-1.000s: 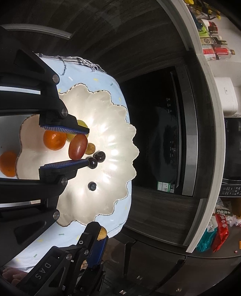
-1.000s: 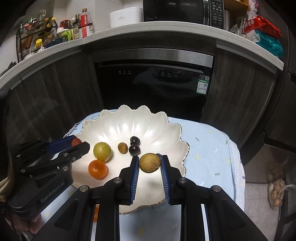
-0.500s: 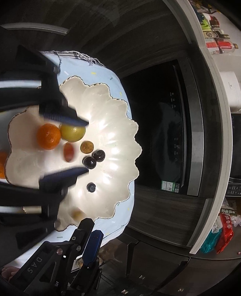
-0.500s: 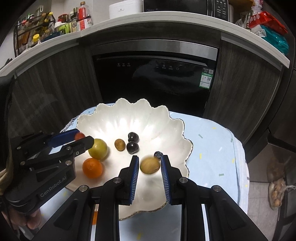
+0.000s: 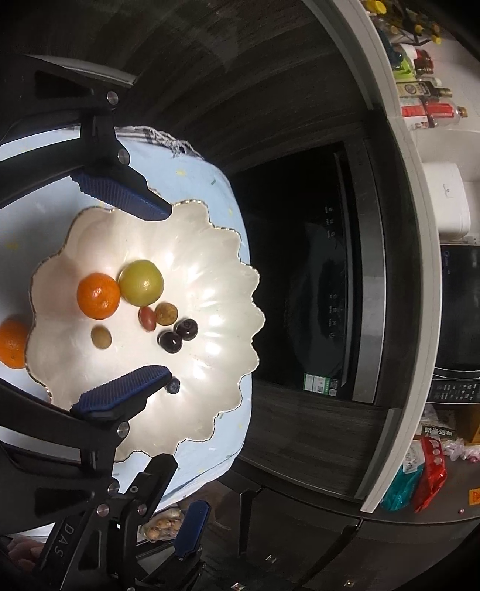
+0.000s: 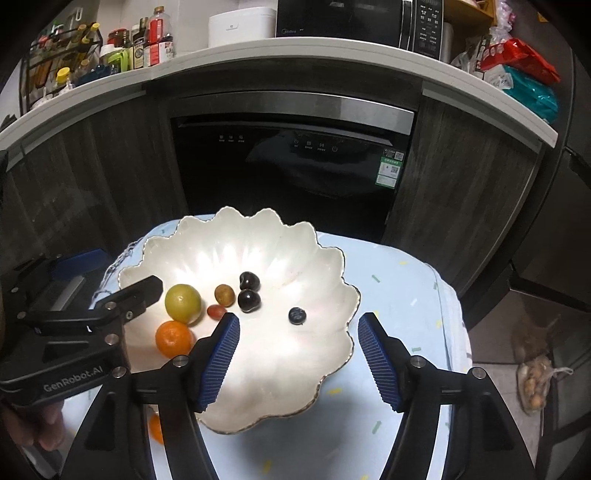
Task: Organize fruits
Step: 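Withdraw both tools from the bowl toward the remaining fruits, then grasp the red date with the right tool while the left tool approaches the mandarin, then grasp the mandarin on the cloth with the left tool, then lift and carry the mandarin and red date over the bowl, then open both tools to drop the mandarin and red date into the bowl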
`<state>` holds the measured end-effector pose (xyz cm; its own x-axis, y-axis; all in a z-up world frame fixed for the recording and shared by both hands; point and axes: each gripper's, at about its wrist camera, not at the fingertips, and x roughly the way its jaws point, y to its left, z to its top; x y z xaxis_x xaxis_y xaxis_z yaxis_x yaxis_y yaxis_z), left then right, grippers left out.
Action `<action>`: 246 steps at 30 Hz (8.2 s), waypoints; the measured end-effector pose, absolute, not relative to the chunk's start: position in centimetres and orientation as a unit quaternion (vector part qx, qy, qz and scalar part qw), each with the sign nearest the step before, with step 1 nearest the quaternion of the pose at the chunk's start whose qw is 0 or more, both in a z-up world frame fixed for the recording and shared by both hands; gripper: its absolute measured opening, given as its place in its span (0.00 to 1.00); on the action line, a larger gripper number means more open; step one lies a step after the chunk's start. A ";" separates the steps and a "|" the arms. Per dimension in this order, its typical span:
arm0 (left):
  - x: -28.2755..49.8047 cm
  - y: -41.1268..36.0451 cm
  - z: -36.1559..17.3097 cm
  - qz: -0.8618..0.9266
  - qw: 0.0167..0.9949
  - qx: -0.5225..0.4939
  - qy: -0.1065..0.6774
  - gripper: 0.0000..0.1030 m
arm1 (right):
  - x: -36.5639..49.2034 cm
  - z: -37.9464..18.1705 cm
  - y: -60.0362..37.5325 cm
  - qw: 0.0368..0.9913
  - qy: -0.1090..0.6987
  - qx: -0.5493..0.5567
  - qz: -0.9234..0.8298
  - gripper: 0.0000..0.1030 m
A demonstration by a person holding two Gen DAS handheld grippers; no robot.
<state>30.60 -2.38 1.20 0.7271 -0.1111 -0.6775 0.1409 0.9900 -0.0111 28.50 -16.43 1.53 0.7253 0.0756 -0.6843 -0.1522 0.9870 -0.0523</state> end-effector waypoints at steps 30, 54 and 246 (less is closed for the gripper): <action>21.0 -0.2 2.0 -0.097 0.932 0.049 0.345 0.80 | 18.9 1.4 -14.6 0.933 0.357 -0.043 0.027 0.66; 16.1 1.7 -3.8 -0.098 0.916 0.058 0.385 0.80 | 13.0 -4.1 -11.4 0.926 0.370 -0.055 0.047 0.66; 33.3 -5.6 -6.2 -0.145 0.883 0.024 0.445 0.43 | 31.9 -3.9 -18.4 0.926 0.364 0.026 0.096 0.19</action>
